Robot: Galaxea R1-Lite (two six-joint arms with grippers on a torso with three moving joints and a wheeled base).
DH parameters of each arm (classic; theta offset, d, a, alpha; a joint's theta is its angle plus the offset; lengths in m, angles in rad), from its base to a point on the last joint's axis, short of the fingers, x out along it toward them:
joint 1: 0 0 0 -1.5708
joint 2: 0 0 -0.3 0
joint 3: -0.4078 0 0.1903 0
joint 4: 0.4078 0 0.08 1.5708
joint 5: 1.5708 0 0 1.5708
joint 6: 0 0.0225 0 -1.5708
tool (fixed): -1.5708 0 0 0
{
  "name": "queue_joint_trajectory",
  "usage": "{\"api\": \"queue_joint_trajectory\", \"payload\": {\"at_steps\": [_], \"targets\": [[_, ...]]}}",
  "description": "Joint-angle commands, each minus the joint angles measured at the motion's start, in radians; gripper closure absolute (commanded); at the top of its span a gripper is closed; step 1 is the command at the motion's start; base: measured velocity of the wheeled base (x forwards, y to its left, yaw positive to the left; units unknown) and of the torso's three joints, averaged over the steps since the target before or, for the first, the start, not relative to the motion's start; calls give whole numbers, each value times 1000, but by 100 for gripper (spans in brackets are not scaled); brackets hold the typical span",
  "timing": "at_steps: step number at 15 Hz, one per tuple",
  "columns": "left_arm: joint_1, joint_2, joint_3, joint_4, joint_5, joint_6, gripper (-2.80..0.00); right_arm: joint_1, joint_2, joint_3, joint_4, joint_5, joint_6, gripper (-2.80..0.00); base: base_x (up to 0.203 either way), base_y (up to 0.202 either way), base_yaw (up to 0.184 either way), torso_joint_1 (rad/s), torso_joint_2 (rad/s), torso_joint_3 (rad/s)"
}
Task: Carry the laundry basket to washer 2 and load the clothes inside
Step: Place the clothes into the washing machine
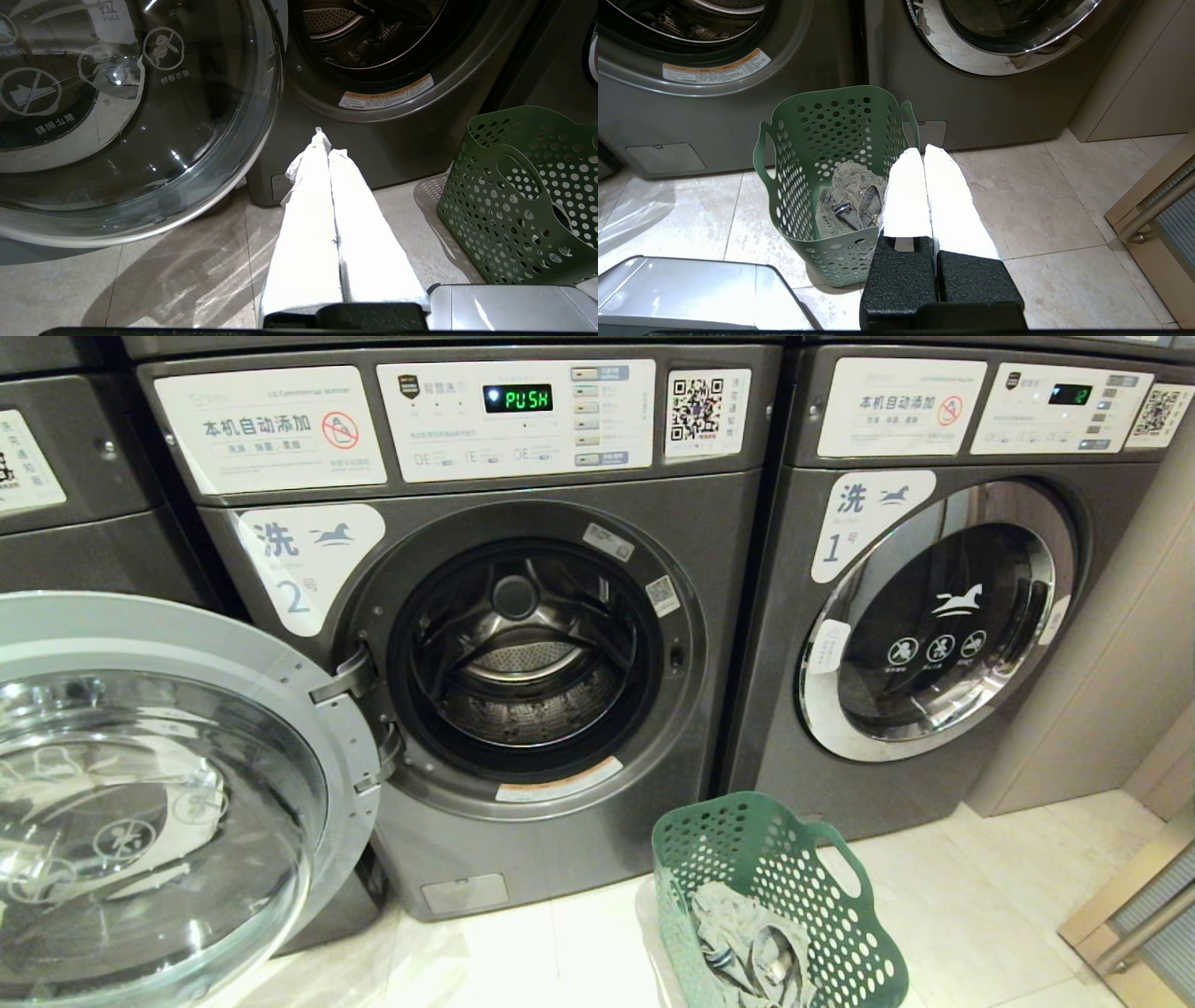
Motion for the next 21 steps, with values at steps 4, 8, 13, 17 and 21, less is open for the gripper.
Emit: {"api": "queue_joint_trajectory", "payload": {"at_steps": [4,8,13,17,21], "targets": [[0,0,1,0,0,0,0,0,0,0,0,0,-1,0,0,0,0,0,0,0],[0,0,1,-2,9,-28,0,1,0,0,1,0,-1,0,0,0,0,0,0,0],[0,0,1,-2,9,-28,0,1,0,0,1,1,-1,0,0,0,0,0,0,0],[0,0,1,-1,8,-28,0,1,0,0,1,1,-1,0,0,0,0,0,0,0],[0,0,1,-2,9,-29,0,1,0,0,1,1,-1,0,0,0,0,0,0,0]]}}
